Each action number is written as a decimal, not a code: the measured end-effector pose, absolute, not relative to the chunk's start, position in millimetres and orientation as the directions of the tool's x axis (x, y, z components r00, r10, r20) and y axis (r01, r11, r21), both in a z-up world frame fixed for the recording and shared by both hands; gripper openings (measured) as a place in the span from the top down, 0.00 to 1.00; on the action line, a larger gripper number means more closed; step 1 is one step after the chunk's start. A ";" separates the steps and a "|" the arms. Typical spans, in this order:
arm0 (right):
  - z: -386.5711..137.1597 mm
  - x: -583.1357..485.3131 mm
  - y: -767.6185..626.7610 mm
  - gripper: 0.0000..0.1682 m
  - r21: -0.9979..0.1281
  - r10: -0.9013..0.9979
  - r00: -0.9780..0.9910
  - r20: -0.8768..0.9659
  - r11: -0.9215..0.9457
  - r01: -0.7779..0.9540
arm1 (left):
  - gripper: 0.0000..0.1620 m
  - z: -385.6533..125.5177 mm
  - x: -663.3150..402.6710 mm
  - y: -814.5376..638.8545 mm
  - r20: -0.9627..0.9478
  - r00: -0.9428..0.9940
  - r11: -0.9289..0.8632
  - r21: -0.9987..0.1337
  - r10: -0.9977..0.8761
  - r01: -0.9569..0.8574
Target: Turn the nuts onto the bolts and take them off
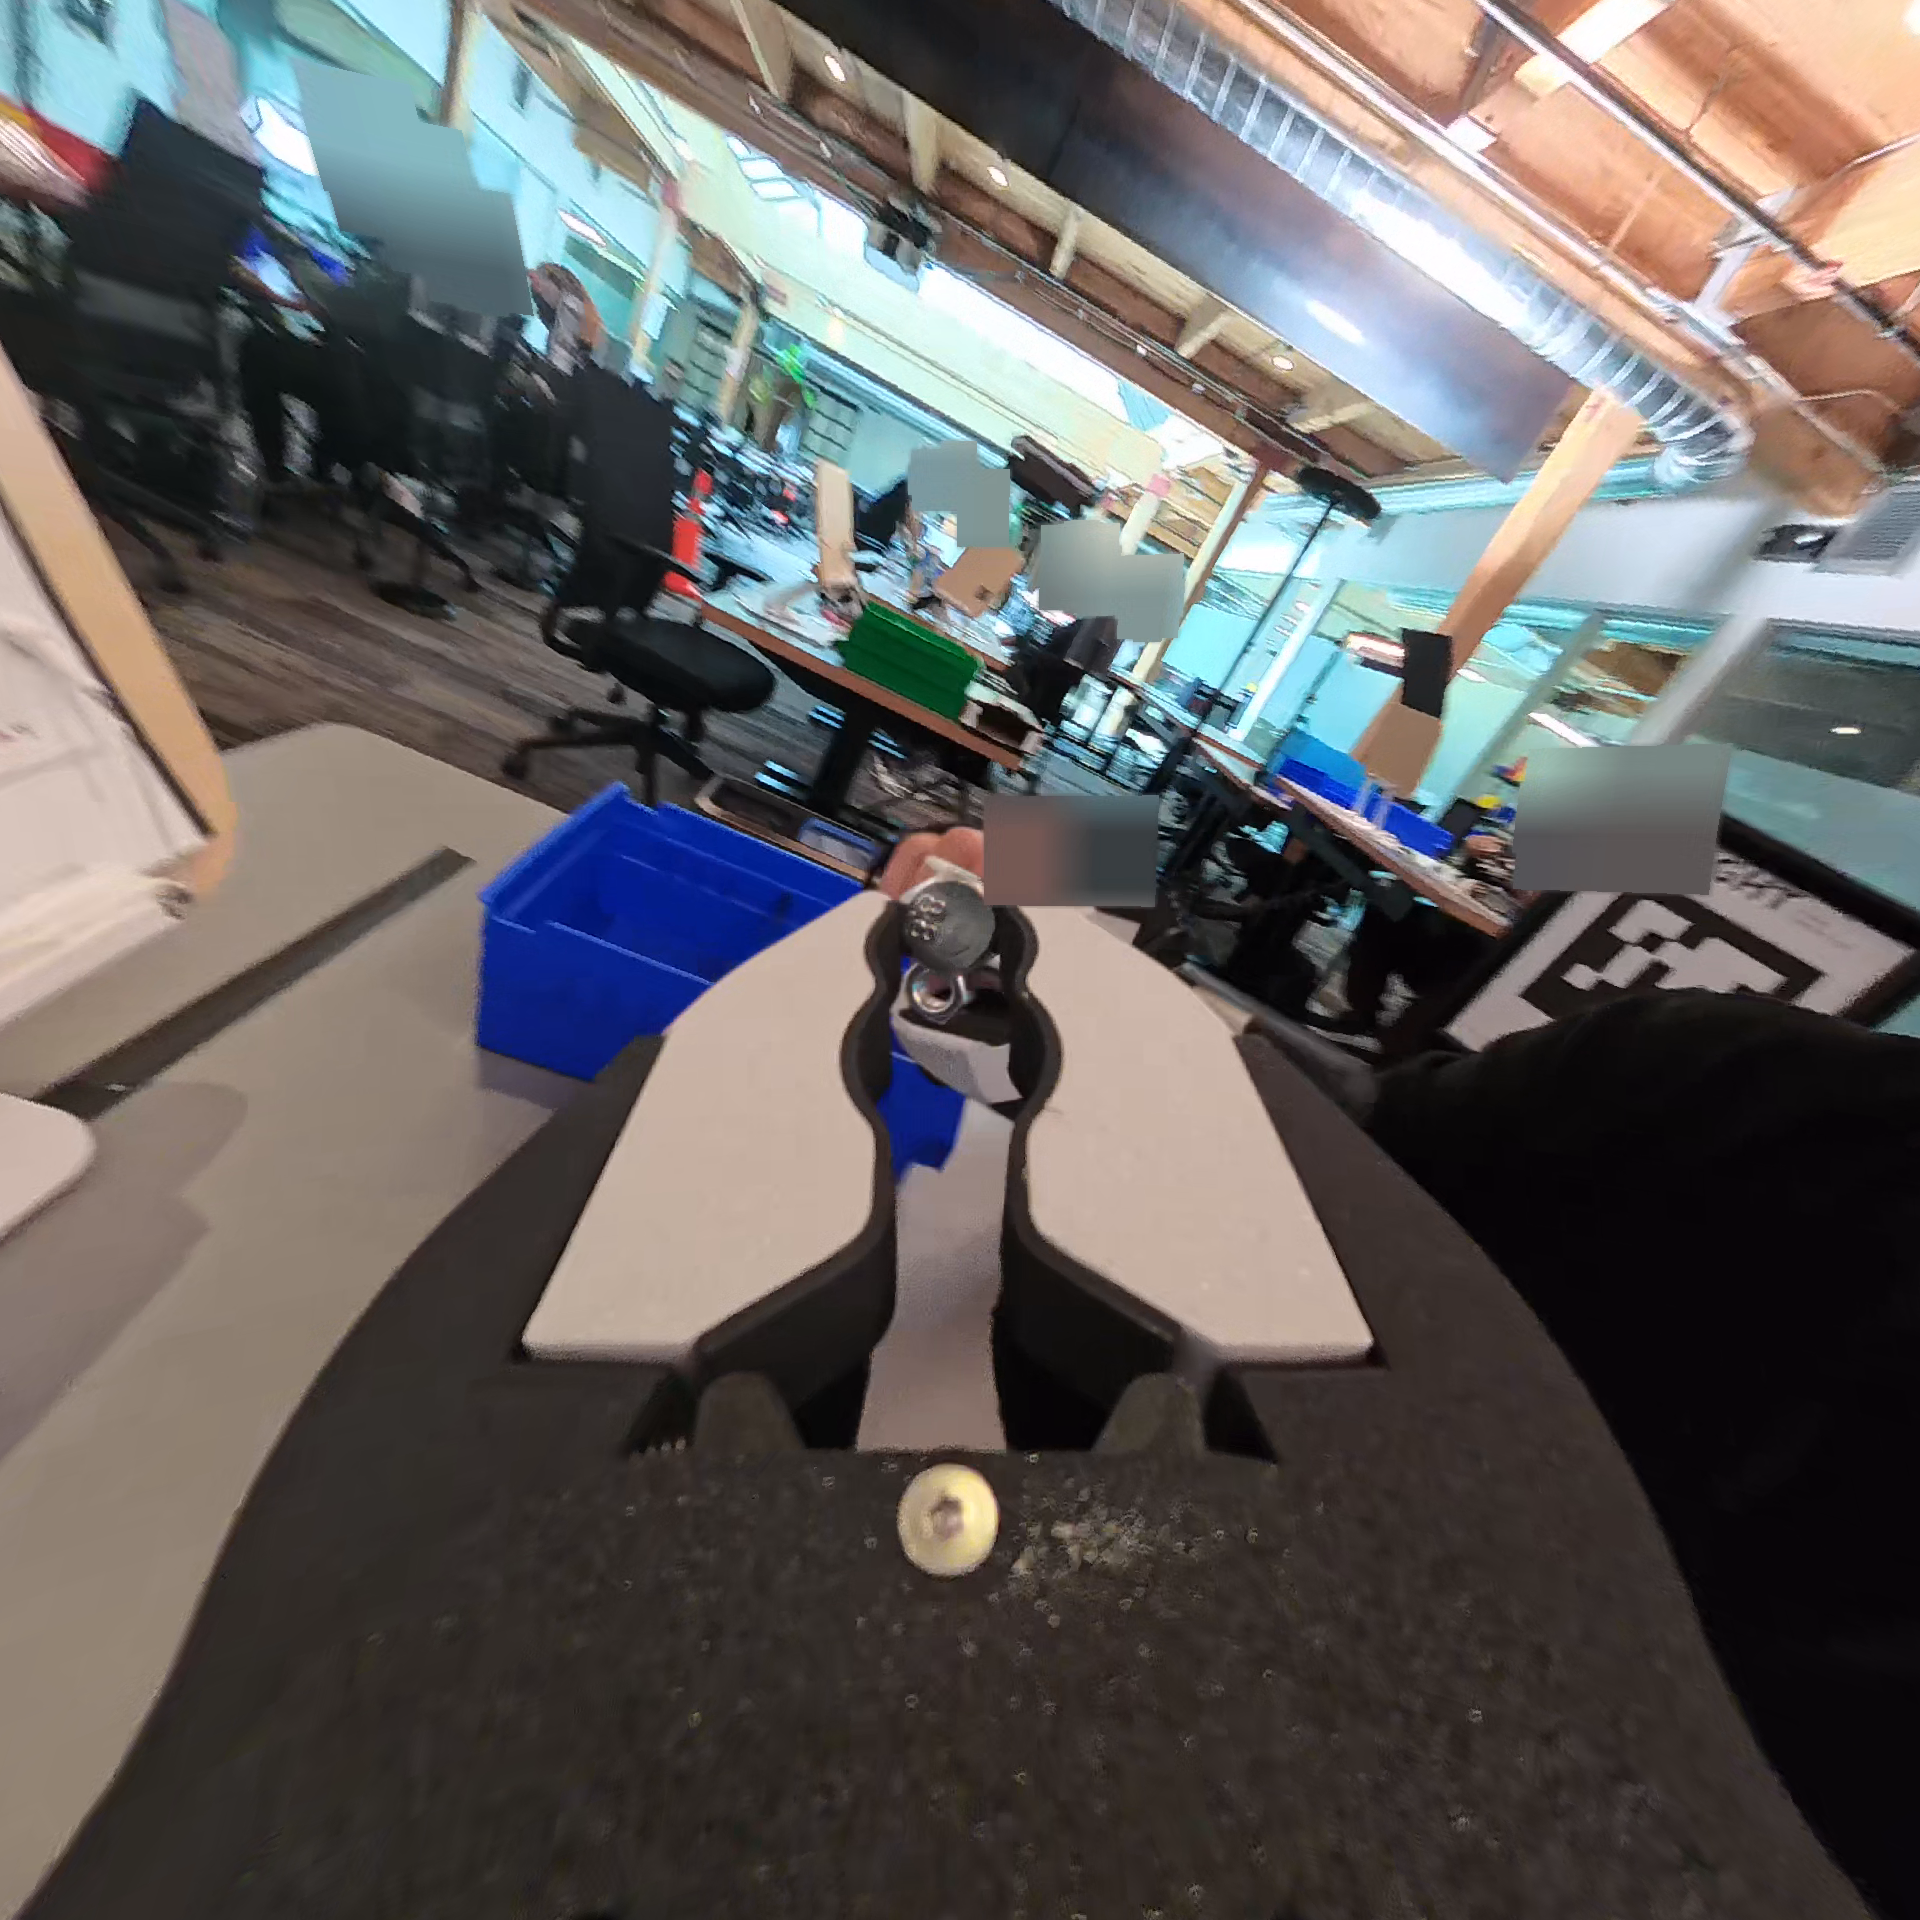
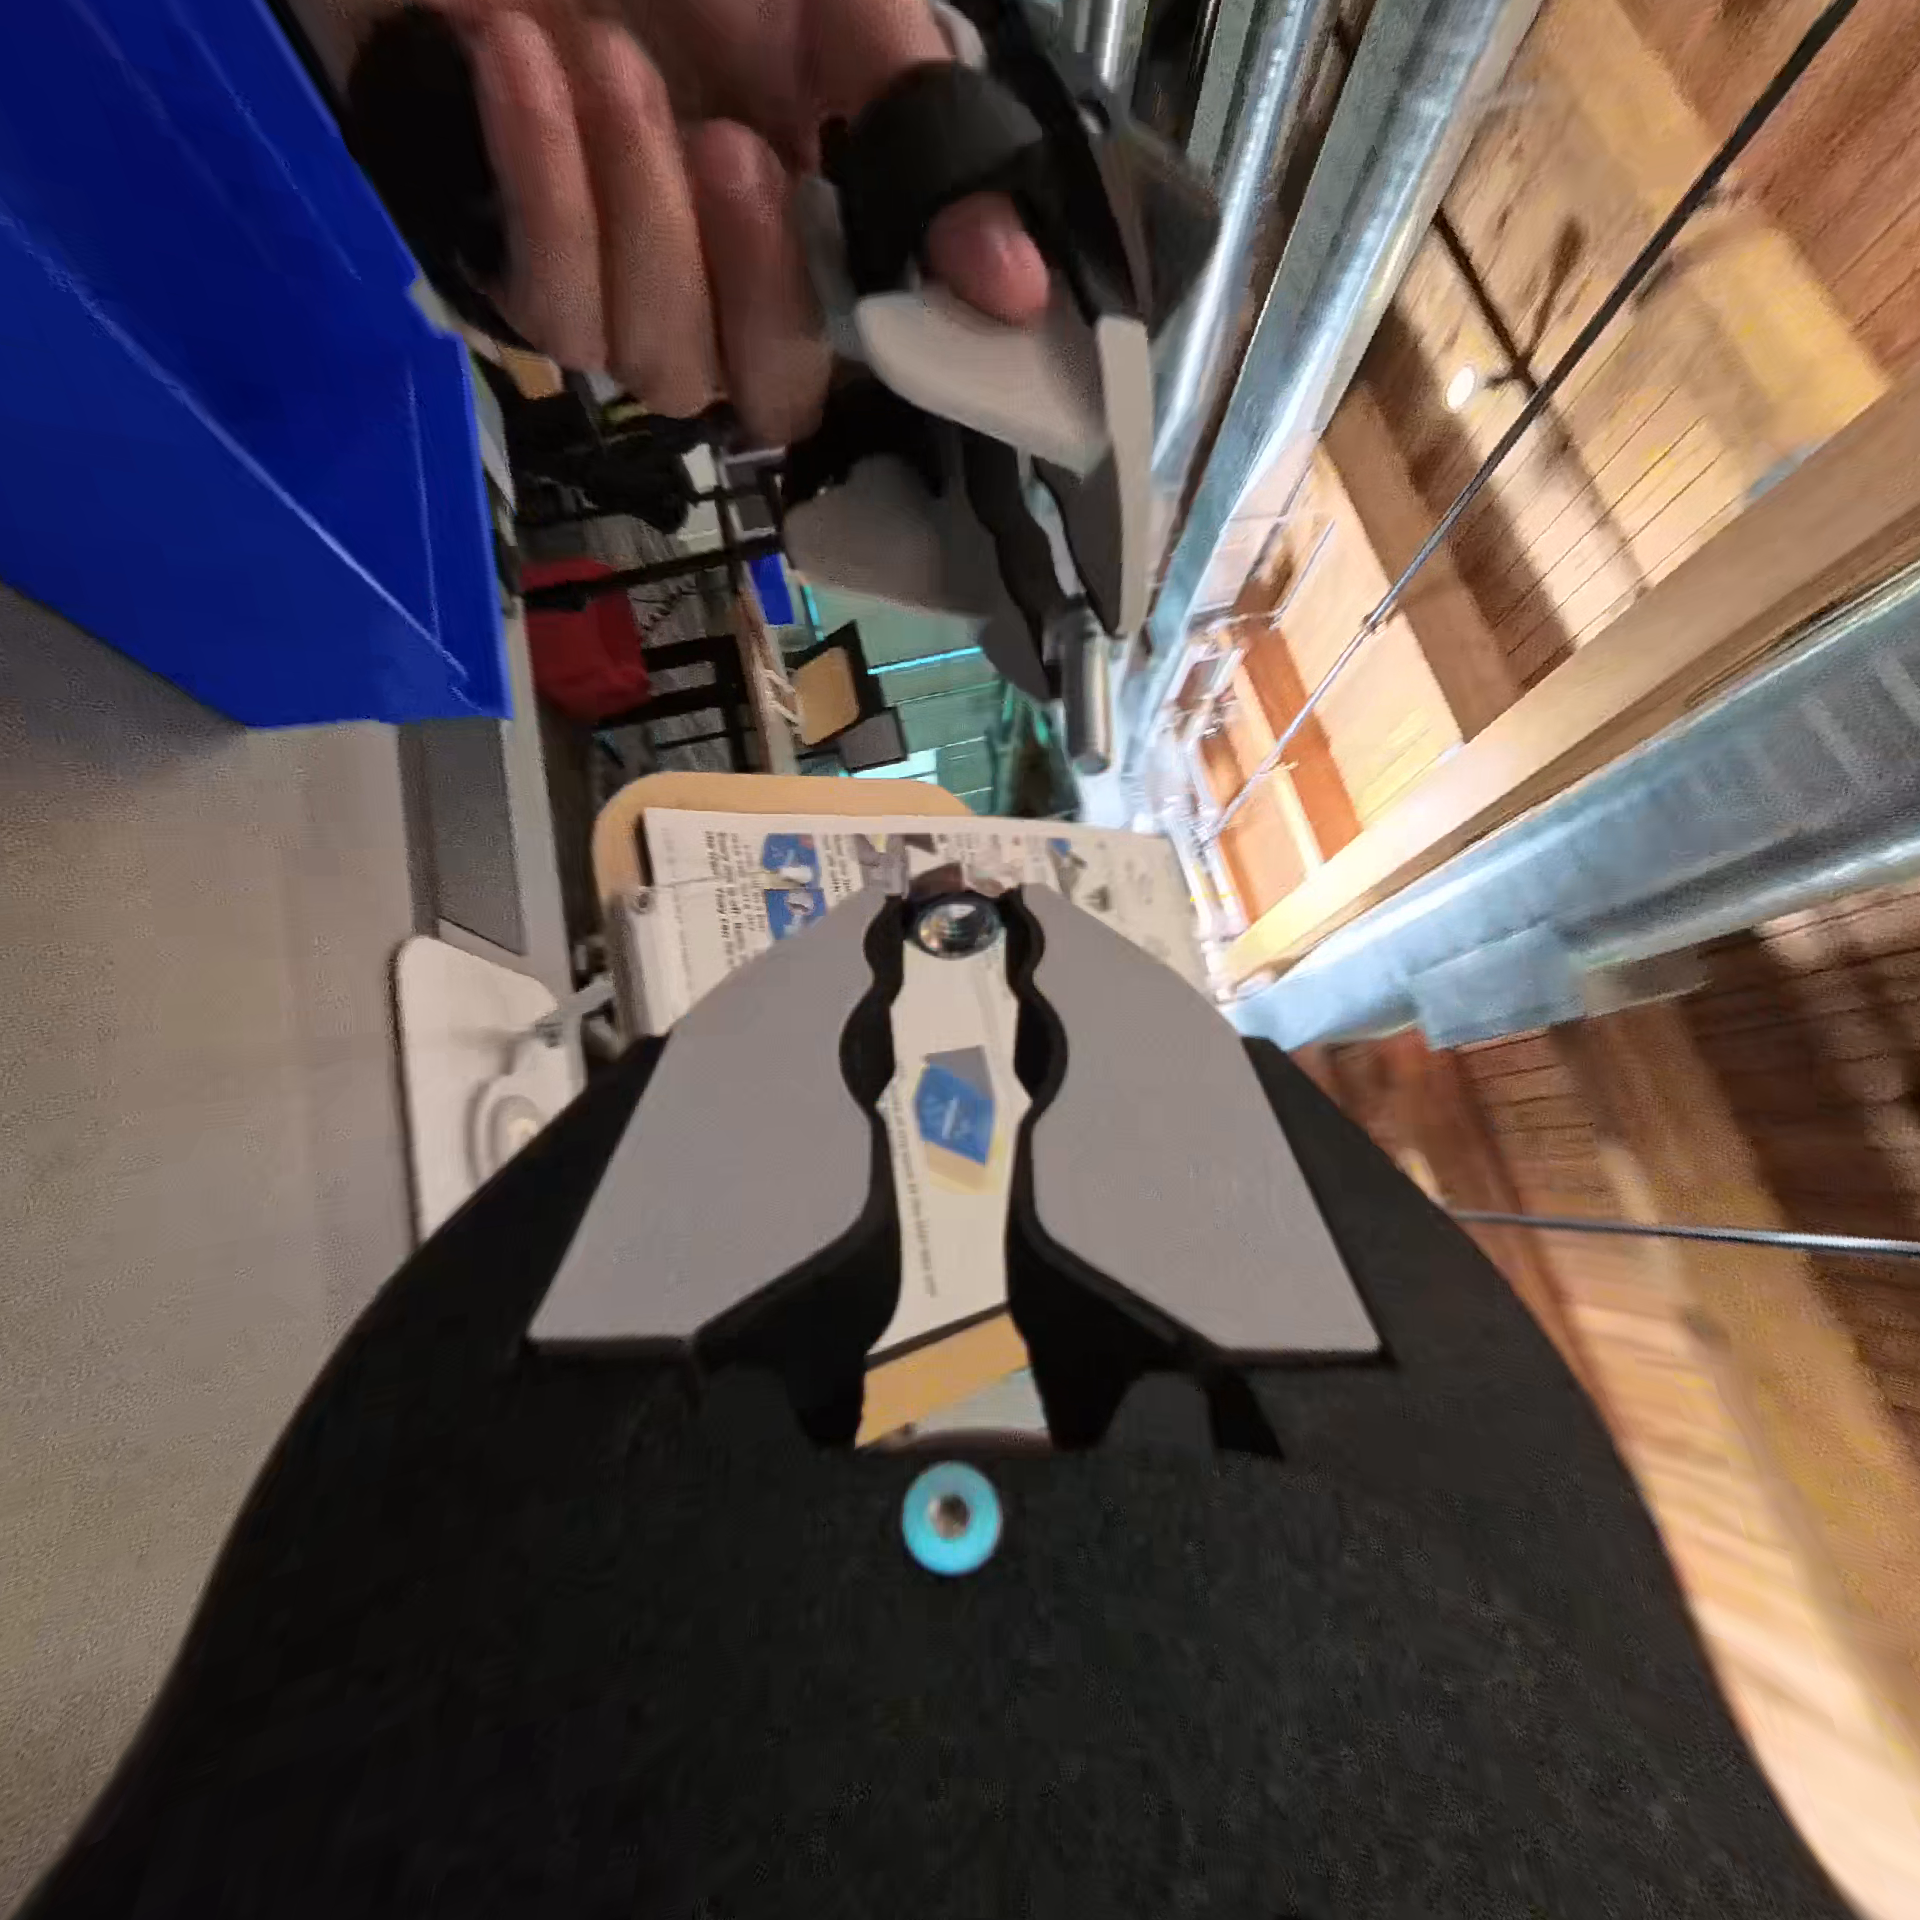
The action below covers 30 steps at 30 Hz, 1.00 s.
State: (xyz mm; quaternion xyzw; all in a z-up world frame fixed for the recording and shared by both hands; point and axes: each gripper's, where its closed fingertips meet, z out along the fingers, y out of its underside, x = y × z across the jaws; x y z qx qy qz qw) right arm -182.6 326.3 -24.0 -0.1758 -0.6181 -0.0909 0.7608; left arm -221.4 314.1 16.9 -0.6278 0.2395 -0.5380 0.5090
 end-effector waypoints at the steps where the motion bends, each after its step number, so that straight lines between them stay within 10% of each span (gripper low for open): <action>1: -20.5 -180.4 327.2 0.89 -0.258 0.189 0.226 0.956 0.908 0.331 | 0.90 20.0 -225.0 316.0 0.401 0.353 -0.328 -0.911 -0.845 0.250; 6: 0.4 -172.4 339.5 0.89 -0.753 0.711 0.247 0.658 0.618 0.227 | 0.90 12.6 -265.4 350.7 0.224 0.810 -0.177 -0.973 -0.542 0.151; 10: -12.9 -161.2 355.1 0.89 -0.945 0.955 0.209 0.212 0.146 0.293 | 0.90 -10.0 -286.5 360.9 -0.013 0.959 -0.243 -0.966 -0.283 -0.085; 14: -47.6 -147.5 357.3 0.89 -0.886 0.979 0.185 -0.087 -0.161 0.434 | 0.90 -19.9 -268.0 356.4 0.013 0.940 -0.318 -0.943 -0.341 -0.103; 25: -52.2 -68.7 384.8 0.89 -0.754 0.941 0.323 0.104 -0.137 0.642 | 0.90 -23.7 -255.6 349.0 -0.052 0.912 -0.338 -0.919 -0.406 -0.203; 30: -123.2 47.7 415.3 0.89 -0.398 0.860 0.490 0.145 -0.403 0.825 | 0.90 -18.9 -253.4 346.0 -0.045 0.906 -0.324 -0.926 -0.422 -0.197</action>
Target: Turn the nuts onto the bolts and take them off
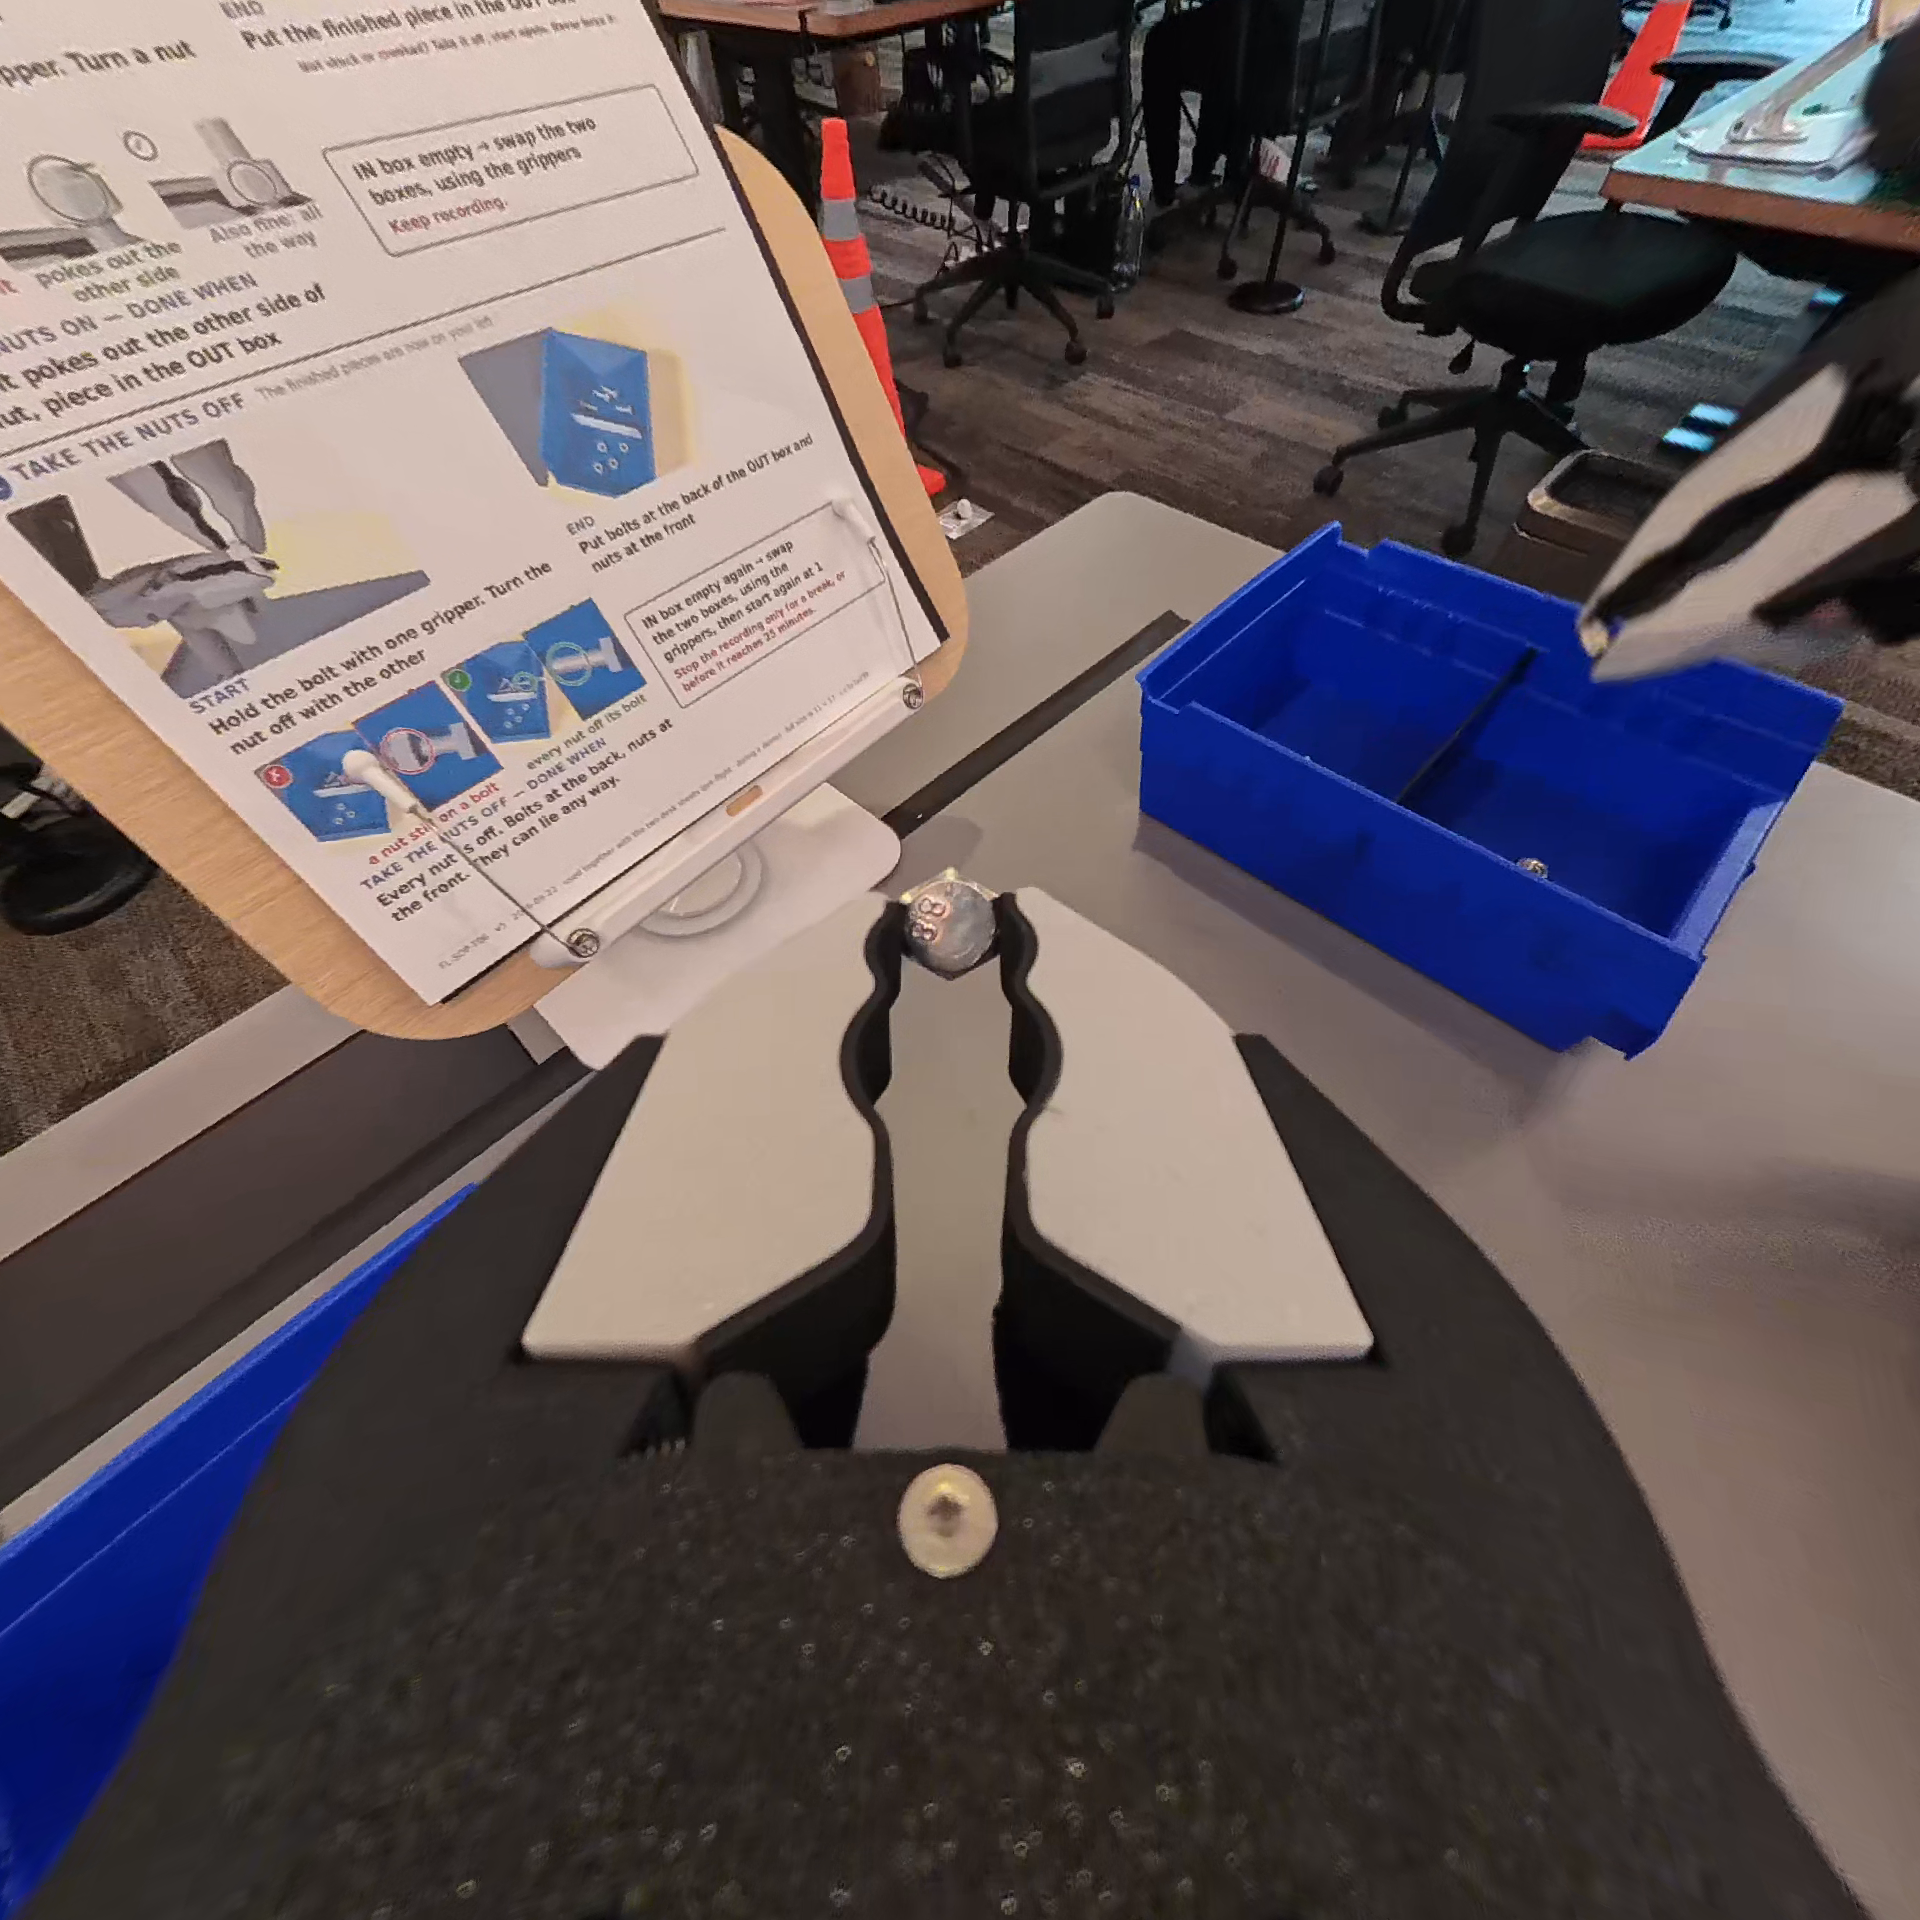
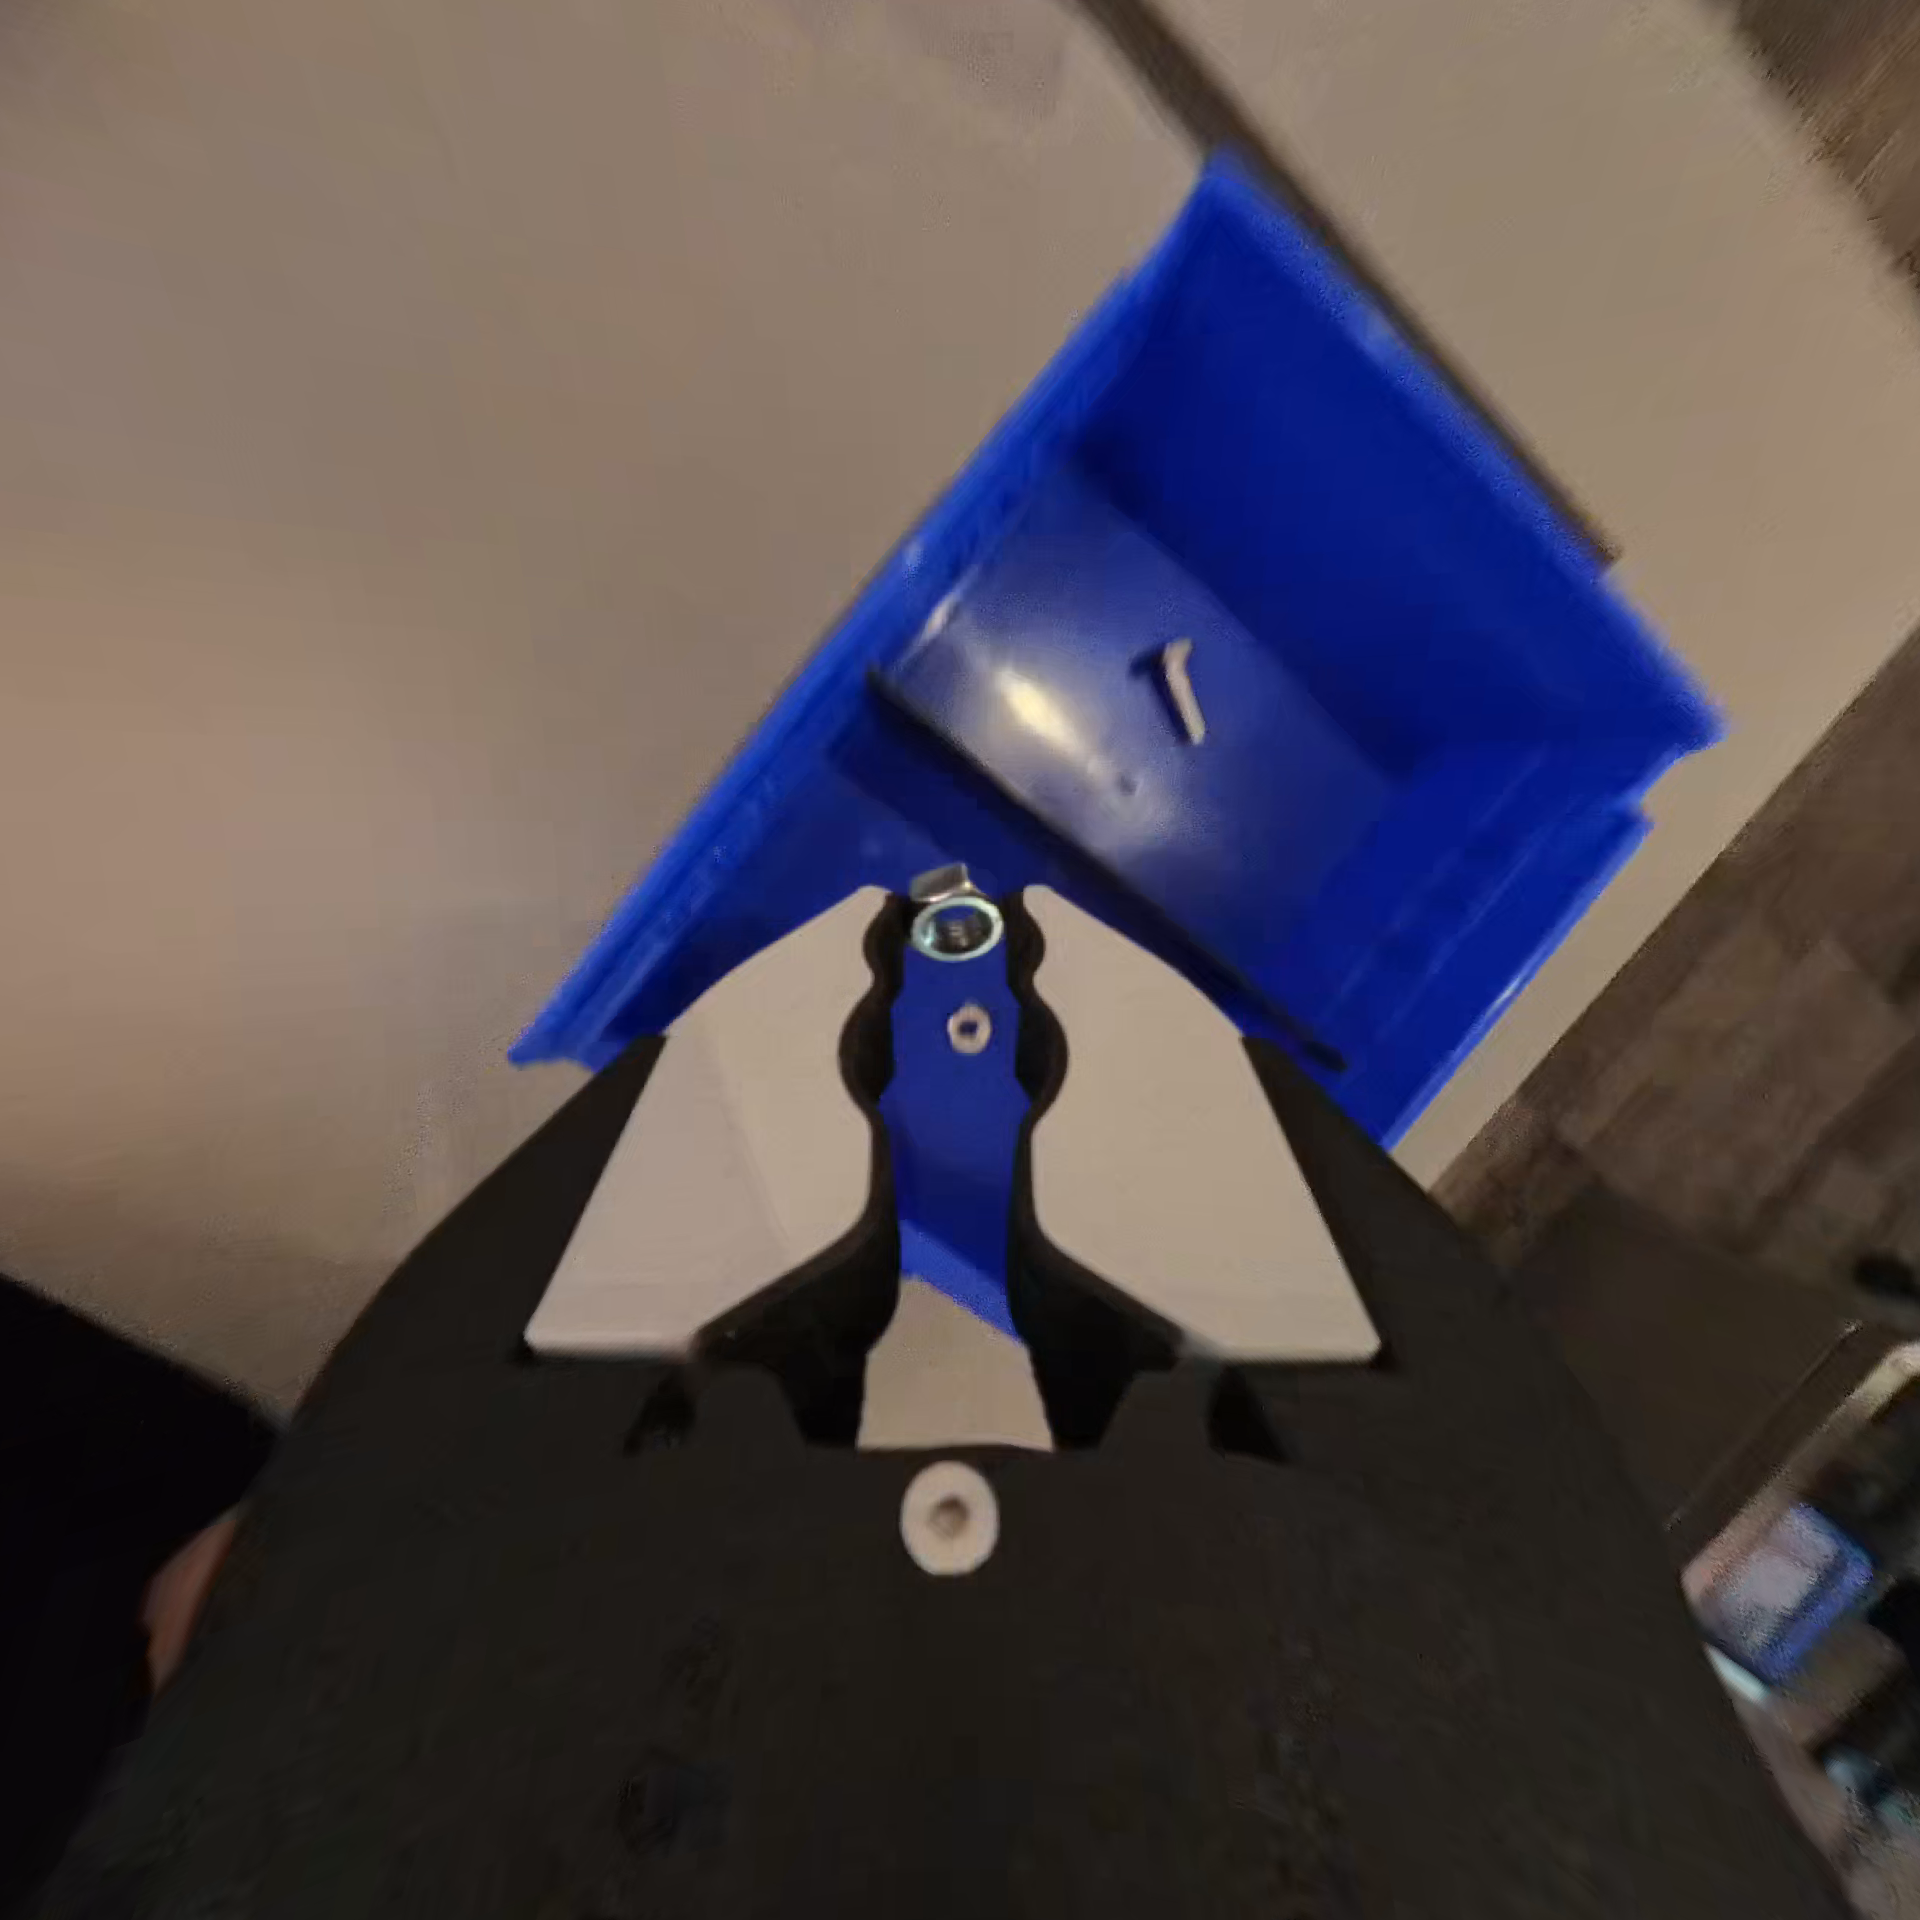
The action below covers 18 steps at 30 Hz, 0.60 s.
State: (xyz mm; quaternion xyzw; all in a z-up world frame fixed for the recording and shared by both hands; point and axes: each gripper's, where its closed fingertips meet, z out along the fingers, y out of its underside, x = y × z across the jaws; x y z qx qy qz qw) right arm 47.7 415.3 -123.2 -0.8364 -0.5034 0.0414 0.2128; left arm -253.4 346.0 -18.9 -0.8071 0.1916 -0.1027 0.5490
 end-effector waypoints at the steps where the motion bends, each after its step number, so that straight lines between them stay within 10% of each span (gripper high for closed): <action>1: -145.8 65.0 409.9 0.89 -0.290 0.867 0.488 0.097 -0.444 0.848 | 0.90 -20.0 -252.6 345.9 -0.040 0.902 -0.329 -0.924 -0.429 -0.197; 8: -243.3 127.6 411.4 0.89 0.065 0.877 0.480 0.019 -0.481 0.875 | 0.90 -29.8 -249.3 348.8 -0.010 0.886 -0.362 -0.911 -0.463 -0.199; 18: -273.6 155.1 417.3 0.89 0.139 0.856 0.515 0.048 -0.517 0.845 | 0.90 -40.0 -236.6 347.4 -0.027 0.865 -0.385 -0.888 -0.501 -0.251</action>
